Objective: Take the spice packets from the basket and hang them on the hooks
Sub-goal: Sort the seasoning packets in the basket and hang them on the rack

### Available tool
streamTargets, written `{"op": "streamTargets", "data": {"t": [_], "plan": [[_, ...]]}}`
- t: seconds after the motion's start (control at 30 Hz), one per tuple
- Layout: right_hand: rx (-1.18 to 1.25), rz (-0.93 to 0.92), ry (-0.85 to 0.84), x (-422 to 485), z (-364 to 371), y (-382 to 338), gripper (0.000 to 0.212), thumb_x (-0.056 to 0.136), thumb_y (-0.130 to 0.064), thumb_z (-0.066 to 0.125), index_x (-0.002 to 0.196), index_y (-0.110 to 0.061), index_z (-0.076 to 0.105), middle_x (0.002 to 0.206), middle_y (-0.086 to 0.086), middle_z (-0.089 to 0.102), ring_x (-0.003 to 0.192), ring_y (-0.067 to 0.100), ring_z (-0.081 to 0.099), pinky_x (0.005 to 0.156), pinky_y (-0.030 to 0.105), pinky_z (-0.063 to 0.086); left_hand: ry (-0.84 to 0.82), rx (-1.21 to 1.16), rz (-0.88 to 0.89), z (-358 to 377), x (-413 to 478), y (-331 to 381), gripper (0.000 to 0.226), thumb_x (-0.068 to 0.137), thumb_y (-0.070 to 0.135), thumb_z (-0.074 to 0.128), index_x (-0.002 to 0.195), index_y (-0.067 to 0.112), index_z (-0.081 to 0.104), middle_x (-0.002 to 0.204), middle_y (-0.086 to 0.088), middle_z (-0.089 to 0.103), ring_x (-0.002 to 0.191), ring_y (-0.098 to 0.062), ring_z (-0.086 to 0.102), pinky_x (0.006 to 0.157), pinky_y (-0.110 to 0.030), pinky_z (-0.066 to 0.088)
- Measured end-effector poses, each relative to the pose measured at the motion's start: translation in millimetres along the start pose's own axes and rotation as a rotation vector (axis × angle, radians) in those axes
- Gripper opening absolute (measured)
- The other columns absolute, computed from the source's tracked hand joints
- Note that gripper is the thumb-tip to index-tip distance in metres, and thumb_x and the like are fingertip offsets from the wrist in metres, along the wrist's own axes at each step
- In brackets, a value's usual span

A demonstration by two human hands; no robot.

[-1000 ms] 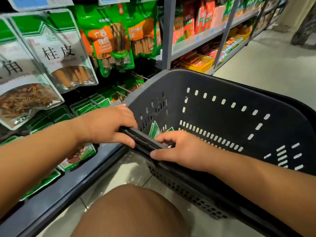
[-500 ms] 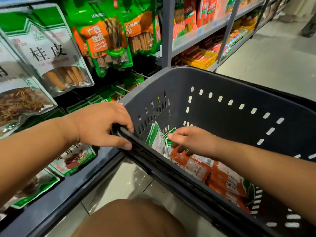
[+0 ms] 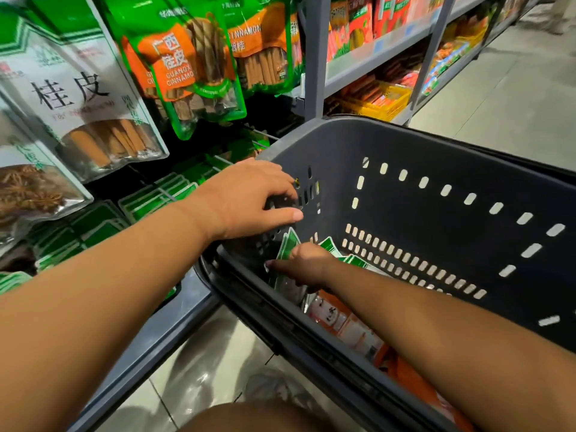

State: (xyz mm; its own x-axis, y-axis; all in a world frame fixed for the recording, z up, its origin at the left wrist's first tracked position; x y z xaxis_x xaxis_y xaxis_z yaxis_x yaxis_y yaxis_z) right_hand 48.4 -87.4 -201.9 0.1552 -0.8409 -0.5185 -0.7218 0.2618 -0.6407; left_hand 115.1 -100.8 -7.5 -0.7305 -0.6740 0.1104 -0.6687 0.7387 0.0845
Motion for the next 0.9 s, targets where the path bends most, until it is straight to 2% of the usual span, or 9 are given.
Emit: {"op": "streamTargets", "data": {"t": [0.13, 0.27, 0.4, 0.53, 0.6, 0.67, 0.73, 0.8, 0.9], "plan": [[0.072, 0.014, 0.029, -1.1, 0.6, 6.4, 0.034, 0.1, -0.033, 0.059, 0.072, -0.014, 0.057, 0.076, 0.009, 0.065, 0.073, 0.027, 0.07, 0.059, 0.031, 0.054, -0.008, 0.016, -0.044, 1.7, -0.3, -3.8, 0.074, 0.079, 0.078, 0.032, 0.116, 0.029, 0.073, 0.122, 0.003, 0.07, 0.125, -0.019, 0.057, 0.109, -0.038, 0.039], [-0.162, -0.04, 0.1, -19.3, -32.7, 15.0, 0.029, 0.097, -0.019, 0.06, 0.07, -0.013, 0.05, 0.072, 0.008, 0.056, 0.076, 0.03, 0.065, 0.059, 0.03, 0.05, -0.032, 0.044, -0.057, 4.2, 0.2, -5.6, 0.077, 0.079, 0.08, 0.031, 0.121, 0.029, 0.071, 0.125, 0.004, 0.069, 0.126, -0.02, 0.058, 0.11, -0.04, 0.041], [-0.349, -0.096, 0.139, -47.7, -74.9, 14.4, 0.041, 0.092, -0.04, 0.072, 0.07, -0.009, 0.056, 0.069, 0.004, 0.054, 0.072, 0.022, 0.057, 0.059, 0.029, 0.04, -0.068, 0.074, -0.065, 7.2, -1.1, -5.5, 0.079, 0.079, 0.081, 0.03, 0.125, 0.029, 0.069, 0.125, 0.004, 0.068, 0.128, -0.021, 0.057, 0.111, -0.041, 0.041], [-0.294, -0.165, 0.19, -73.9, -114.2, 8.7, 0.051, 0.082, -0.052, 0.08, 0.071, -0.007, 0.059, 0.064, 0.004, 0.053, 0.058, 0.016, 0.051, 0.057, 0.032, 0.041, -0.108, 0.099, -0.088, 10.6, -2.0, -7.1, 0.083, 0.077, 0.084, 0.026, 0.127, 0.031, 0.066, 0.129, 0.004, 0.066, 0.131, -0.021, 0.055, 0.116, -0.044, 0.037], [-0.278, -0.25, 0.197, -87.4, -129.2, -2.3, 0.047, 0.086, -0.048, 0.078, 0.078, -0.004, 0.062, 0.071, 0.008, 0.063, 0.065, 0.023, 0.061, 0.062, 0.036, 0.049, -0.108, 0.071, -0.103, 9.1, -1.9, -5.8, 0.085, 0.076, 0.085, 0.026, 0.13, 0.031, 0.064, 0.132, 0.004, 0.065, 0.132, -0.02, 0.054, 0.118, -0.046, 0.035], [-0.211, -0.338, 0.208, -101.7, -144.4, -14.5, 0.026, 0.089, -0.03, 0.077, 0.091, -0.006, 0.067, 0.088, 0.012, 0.073, 0.081, 0.028, 0.071, 0.075, 0.043, 0.059, -0.103, 0.013, -0.131, 7.0, -0.8, -3.4, 0.089, 0.074, 0.085, 0.027, 0.137, 0.031, 0.06, 0.138, 0.004, 0.063, 0.133, -0.019, 0.053, 0.118, -0.043, 0.035], [-0.146, -0.404, 0.231, -116.8, -159.5, -24.9, 0.013, 0.089, -0.013, 0.075, 0.097, -0.009, 0.065, 0.094, 0.012, 0.074, 0.089, 0.03, 0.072, 0.082, 0.045, 0.058, -0.071, -0.07, -0.167, 3.3, 0.6, -1.0, 0.091, 0.073, 0.086, 0.034, 0.144, 0.032, 0.053, 0.142, 0.005, 0.06, 0.133, -0.019, 0.053, 0.115, -0.04, 0.04], [-0.09, -0.467, 0.222, -130.9, -168.7, -34.9, 0.014, 0.09, -0.008, 0.074, 0.1, -0.013, 0.066, 0.097, 0.008, 0.076, 0.089, 0.023, 0.074, 0.083, 0.038, 0.059, -0.007, -0.198, -0.172, -2.2, 2.9, 4.8, 0.086, 0.076, 0.079, 0.057, 0.148, 0.033, 0.046, 0.143, 0.007, 0.059, 0.131, -0.015, 0.055, 0.112, -0.036, 0.043], [0.057, -0.543, 0.218, -145.7, -182.8, -43.2, 0.014, 0.09, -0.003, 0.074, 0.099, -0.012, 0.071, 0.094, 0.007, 0.076, 0.083, 0.012, 0.07, 0.078, 0.023, 0.055, 0.029, -0.554, -0.164, -2.6, 4.5, 19.0, 0.082, 0.077, 0.047, 0.086, 0.147, 0.034, 0.045, 0.136, 0.017, 0.062, 0.124, -0.002, 0.06, 0.108, -0.028, 0.047]]}}
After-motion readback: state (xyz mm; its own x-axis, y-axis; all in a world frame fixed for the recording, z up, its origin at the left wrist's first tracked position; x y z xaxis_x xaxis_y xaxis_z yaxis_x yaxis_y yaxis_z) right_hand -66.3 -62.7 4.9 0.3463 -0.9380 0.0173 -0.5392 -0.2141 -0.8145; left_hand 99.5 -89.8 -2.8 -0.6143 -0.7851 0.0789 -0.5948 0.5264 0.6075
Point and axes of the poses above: each hand's wrist, its own x-axis towards the middle knuckle, its own z-axis out of the palm, y = z × x, the point moved 10 cm from there along x, towards the middle knuckle
